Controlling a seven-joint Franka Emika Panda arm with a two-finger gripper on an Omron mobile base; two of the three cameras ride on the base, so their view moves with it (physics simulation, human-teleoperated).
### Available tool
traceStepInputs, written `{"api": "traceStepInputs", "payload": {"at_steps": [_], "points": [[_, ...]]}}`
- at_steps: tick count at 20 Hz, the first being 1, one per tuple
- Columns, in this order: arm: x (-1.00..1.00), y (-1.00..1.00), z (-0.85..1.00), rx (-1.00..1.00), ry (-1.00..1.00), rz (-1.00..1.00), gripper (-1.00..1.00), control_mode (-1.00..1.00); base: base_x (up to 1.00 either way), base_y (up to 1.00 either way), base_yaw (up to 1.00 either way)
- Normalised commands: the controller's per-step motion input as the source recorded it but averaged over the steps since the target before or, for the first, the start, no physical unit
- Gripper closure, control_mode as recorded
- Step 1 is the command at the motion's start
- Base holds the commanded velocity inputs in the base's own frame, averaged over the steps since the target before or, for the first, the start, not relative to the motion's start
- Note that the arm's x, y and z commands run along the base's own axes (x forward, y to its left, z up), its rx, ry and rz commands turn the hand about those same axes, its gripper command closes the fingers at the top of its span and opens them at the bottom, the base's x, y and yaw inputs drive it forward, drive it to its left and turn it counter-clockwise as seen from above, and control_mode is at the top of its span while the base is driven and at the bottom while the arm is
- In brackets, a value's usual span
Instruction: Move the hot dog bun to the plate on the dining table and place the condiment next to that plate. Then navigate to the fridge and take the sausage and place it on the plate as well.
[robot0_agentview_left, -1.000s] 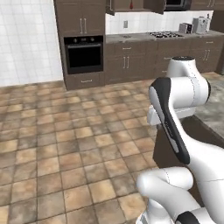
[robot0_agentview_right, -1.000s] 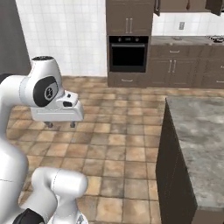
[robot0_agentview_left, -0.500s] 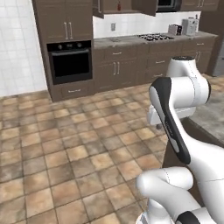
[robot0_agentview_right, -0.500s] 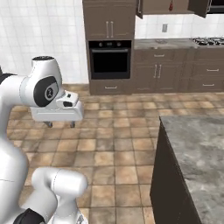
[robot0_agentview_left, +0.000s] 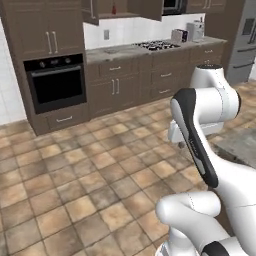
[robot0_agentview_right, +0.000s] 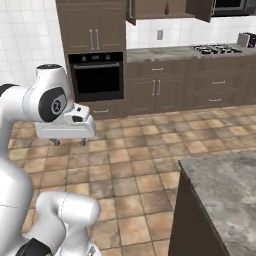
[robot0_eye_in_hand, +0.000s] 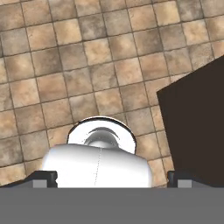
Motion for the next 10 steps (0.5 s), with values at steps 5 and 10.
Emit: {"api": "traceStepInputs", "payload": {"at_steps": [5,10], "points": [[0.00,0.00,0.00,0.00,0.00,0.00,-1.00,1.00,1.00,0.42,-0.33],[0.00,0.00,0.00,0.00,0.00,0.00,-1.00,1.00,1.00,0.44,-0.34]]}}
